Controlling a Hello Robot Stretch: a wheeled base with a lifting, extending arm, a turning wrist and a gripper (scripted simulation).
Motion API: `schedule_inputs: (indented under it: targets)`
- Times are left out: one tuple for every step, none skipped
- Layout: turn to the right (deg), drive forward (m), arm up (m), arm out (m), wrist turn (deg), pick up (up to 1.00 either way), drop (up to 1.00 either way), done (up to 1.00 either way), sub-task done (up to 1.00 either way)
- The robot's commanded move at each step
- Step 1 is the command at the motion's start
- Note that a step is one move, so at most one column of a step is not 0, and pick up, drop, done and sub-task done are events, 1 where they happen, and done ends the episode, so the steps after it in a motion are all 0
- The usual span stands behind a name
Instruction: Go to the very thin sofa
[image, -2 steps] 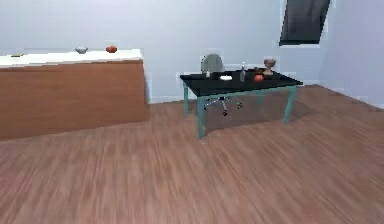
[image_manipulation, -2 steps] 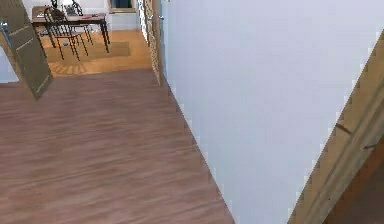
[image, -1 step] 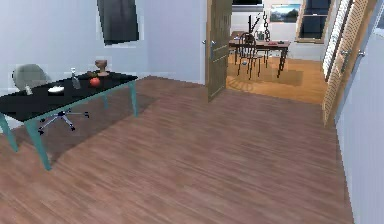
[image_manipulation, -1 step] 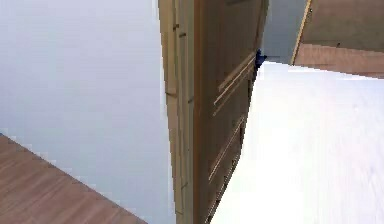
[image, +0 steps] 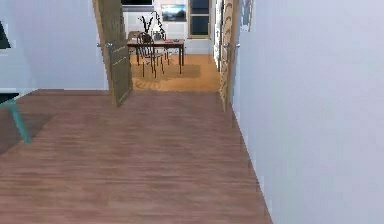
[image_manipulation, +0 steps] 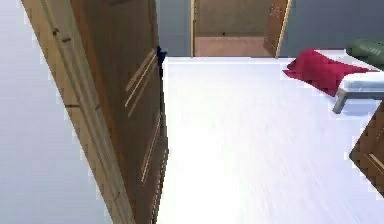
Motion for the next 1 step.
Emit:
schedule_inputs:
  targets:
    - [0.0,1.00,0.00,0.00,0.0,0.00,0.00,0.00,0.00]
